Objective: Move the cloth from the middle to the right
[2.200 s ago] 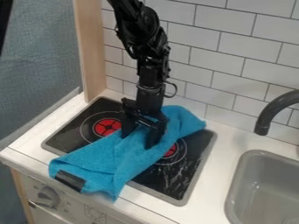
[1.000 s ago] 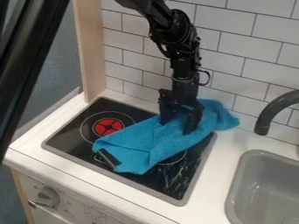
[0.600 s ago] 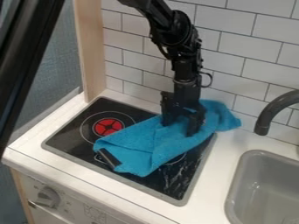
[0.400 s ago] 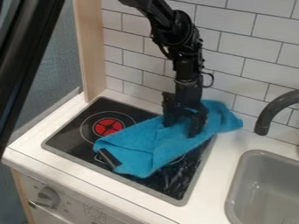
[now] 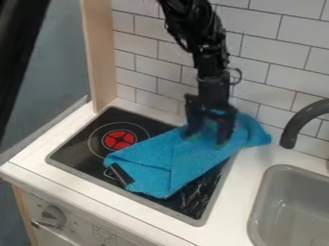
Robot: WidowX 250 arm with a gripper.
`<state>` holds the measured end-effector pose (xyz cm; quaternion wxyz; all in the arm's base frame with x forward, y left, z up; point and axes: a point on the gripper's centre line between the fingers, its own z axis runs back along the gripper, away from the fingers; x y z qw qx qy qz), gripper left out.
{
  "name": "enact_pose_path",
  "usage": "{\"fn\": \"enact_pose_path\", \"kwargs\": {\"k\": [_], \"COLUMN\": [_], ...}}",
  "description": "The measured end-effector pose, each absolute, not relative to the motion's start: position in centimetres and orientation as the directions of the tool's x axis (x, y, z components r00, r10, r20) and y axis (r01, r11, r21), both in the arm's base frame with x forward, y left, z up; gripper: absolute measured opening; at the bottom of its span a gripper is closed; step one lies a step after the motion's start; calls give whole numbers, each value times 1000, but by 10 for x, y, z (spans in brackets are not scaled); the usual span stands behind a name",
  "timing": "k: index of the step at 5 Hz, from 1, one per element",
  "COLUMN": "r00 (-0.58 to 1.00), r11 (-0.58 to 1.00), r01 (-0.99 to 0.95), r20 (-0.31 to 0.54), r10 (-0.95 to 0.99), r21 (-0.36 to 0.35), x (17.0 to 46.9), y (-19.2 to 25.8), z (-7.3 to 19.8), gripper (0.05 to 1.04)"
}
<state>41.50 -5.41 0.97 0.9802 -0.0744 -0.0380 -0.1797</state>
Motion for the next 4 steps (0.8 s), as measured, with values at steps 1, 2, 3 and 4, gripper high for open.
{"fn": "enact_pose_path", "kwargs": {"k": [1,2,3,4], "r00": [923,910,910,913], "r11": [921,922,911,914], "r01": [372,379,387,379], "r20": [147,210,219,220], "r10": [-355,-356,-352,-344], "r21": [-113,-78,-143,-143], "x": [408,398,391,392], "y": [-49,-42,-36,-31], "z": [36,65,71,71], "gripper": [998,998,998,998]}}
